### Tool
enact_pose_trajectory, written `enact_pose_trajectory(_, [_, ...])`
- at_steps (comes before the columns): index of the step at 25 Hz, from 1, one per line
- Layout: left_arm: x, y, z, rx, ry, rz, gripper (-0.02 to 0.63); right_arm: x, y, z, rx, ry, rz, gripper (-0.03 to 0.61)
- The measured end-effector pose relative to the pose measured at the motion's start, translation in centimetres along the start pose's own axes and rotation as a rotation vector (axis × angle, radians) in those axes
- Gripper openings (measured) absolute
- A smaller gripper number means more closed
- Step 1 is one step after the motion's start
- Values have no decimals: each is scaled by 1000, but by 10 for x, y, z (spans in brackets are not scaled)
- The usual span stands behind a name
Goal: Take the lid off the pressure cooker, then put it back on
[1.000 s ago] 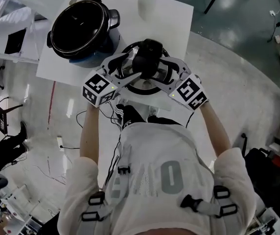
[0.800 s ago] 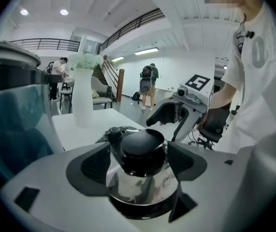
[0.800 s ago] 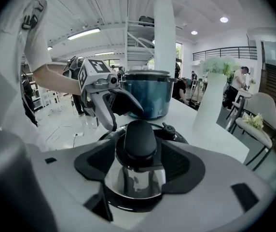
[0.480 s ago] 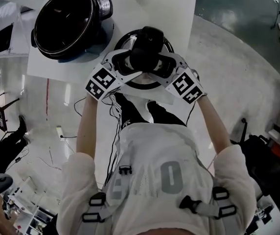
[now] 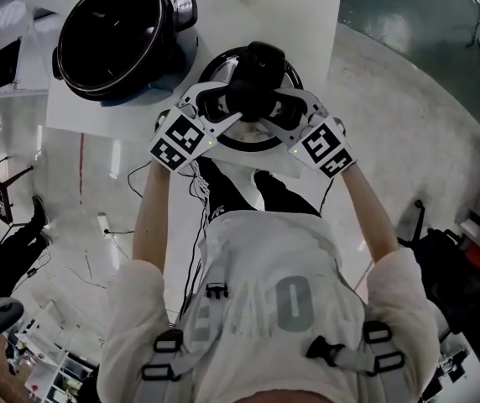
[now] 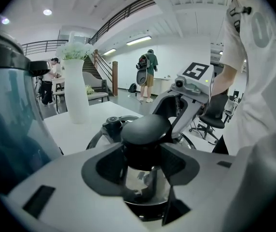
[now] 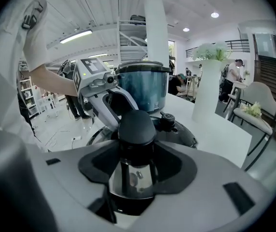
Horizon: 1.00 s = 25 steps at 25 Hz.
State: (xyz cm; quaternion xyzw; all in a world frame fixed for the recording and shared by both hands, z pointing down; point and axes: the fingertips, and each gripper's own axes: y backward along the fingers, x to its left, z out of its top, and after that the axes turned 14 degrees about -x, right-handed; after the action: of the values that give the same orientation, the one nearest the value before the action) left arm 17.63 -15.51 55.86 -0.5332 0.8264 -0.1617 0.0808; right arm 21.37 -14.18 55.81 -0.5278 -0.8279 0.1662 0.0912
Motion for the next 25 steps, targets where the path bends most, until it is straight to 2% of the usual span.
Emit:
enact_pose_trajectory(6, [-1,2,10,2,10,2,218,-1,5,8,-15,-8,-15,224])
enact_pose_trajectory(9, [-1,6,26,-5,-9,14,218,-3,12,24,-35,36,-29,224])
enact_pose_trajectory(18, [-10,37,112,-55,-111,64,218,1,51,106,-137,139,-31,224])
enact_pose_trajectory(25, [-4,69,179,-101,-208,149,218,0,66,177,-215,256,-26,224])
